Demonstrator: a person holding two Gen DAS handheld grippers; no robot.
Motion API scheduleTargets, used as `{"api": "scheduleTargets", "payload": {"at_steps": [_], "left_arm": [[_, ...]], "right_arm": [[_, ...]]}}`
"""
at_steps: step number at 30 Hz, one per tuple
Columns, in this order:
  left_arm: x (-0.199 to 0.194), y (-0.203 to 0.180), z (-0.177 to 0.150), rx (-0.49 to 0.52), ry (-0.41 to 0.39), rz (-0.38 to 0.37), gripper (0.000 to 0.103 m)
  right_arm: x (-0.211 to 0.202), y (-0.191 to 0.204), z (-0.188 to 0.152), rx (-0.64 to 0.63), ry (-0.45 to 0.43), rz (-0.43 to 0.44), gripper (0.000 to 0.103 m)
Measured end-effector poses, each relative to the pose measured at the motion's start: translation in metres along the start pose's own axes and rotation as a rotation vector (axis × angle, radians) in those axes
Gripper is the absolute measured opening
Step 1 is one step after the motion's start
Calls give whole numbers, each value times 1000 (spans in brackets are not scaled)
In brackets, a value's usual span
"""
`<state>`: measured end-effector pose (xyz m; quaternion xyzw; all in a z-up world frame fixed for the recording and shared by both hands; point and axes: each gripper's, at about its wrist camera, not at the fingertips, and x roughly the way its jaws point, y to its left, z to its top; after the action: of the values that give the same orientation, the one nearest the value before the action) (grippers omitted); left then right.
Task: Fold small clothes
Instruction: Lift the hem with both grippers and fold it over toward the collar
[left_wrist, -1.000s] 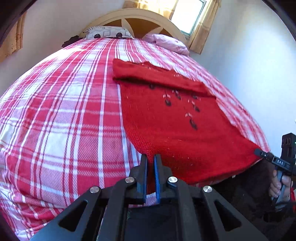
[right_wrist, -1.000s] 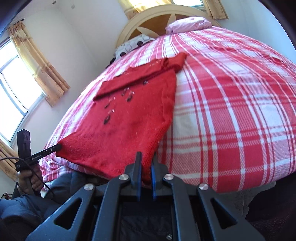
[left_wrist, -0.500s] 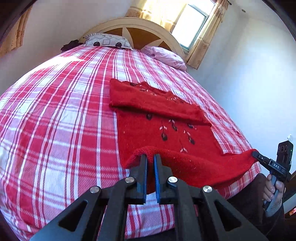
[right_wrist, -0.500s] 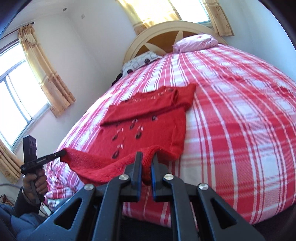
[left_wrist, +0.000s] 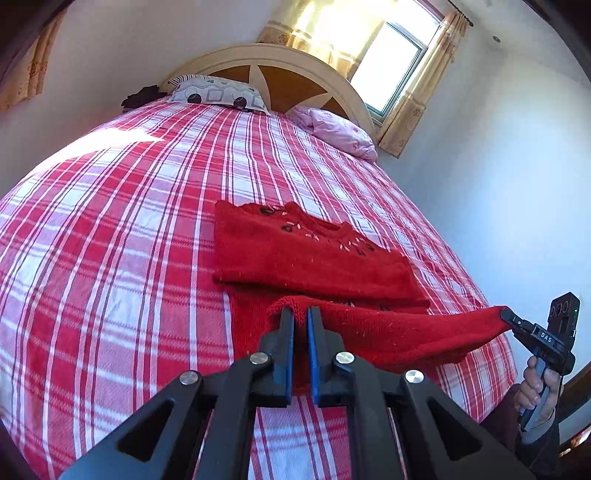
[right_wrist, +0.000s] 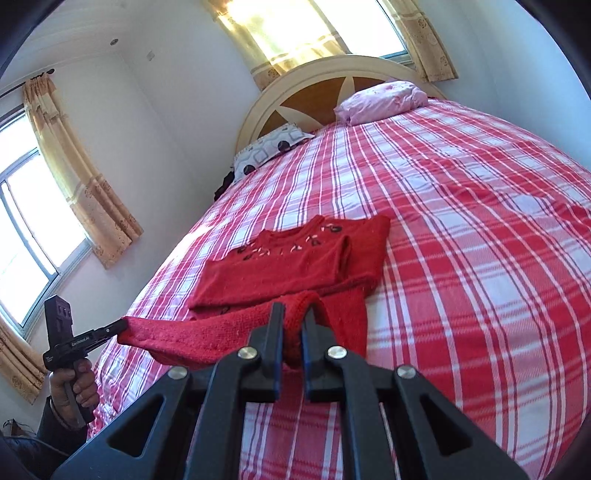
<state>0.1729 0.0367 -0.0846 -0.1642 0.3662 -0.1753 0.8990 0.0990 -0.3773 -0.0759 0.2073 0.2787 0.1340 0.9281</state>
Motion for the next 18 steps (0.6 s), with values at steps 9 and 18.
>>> {"api": "scheduleTargets", "payload": {"at_steps": [9,18], "left_arm": [[33,9,38,-44,4,-3,6],[70,12,82,-25,1,23,6]], "right_arm": [[38,-8,37,30,10,-26,11],[76,-17,76,49,19,-49,11]]}}
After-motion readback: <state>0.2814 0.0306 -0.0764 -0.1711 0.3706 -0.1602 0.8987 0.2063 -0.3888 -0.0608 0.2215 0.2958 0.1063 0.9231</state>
